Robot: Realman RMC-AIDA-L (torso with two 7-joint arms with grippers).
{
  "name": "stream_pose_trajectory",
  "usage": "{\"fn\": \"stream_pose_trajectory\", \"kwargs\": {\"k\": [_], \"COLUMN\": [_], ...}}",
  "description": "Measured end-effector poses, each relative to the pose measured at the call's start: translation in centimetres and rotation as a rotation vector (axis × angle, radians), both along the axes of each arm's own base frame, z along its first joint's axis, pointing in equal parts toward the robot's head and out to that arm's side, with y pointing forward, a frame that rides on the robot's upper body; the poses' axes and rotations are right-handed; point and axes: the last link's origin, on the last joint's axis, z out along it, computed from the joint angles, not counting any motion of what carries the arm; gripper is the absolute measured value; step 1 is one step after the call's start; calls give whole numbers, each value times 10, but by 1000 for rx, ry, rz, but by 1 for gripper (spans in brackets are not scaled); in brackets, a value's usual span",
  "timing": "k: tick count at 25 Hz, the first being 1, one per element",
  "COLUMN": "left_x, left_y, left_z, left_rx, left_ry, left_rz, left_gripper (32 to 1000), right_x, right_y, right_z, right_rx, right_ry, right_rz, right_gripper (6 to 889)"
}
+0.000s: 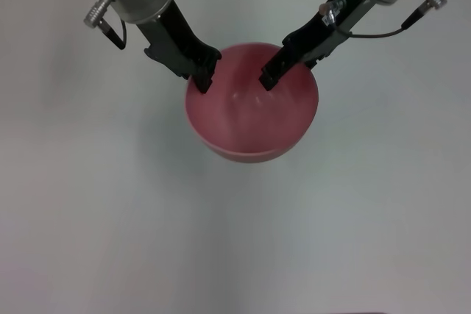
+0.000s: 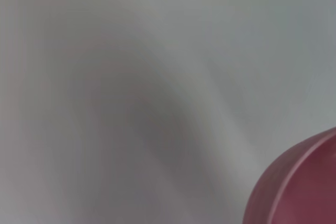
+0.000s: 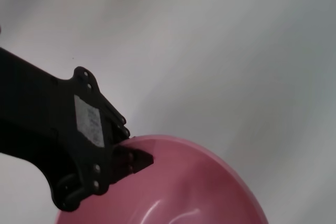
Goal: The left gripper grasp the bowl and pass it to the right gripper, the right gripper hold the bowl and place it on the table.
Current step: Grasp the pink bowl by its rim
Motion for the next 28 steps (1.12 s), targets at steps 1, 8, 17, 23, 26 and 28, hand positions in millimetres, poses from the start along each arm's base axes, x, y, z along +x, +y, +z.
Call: {"fn": "stream_pose_trajectory", "kwargs": {"k": [1,8,17,23,26,28], "left_x": [0,1,8,8,8,8], "left_y": [0,0,-1,-1,-1,-1], "left_z": [0,0,-2,-2,-2,-2], "left_rx": [-1,-1,-10,-12,-12,-13], "left_ry": [0,-1,-21,-21,-21,-21], "left_rz": [-1,-2,-6,-6,-5,-5], "left_gripper": [93,100,109,115,118,120], "right_x": [0,2,10,12,12,11], "right_y": [0,0,-1,-1,-1,0], "right_z": [0,0,-4,-4,-4,-4], "right_rx": [0,2,0,0,0,0], "right_ry": [-1,-10,-34,-36,-36,-36], "right_rz": [0,1,-3,-10,-9,-6], "right_gripper": [863,742,526,368,247,138]}}
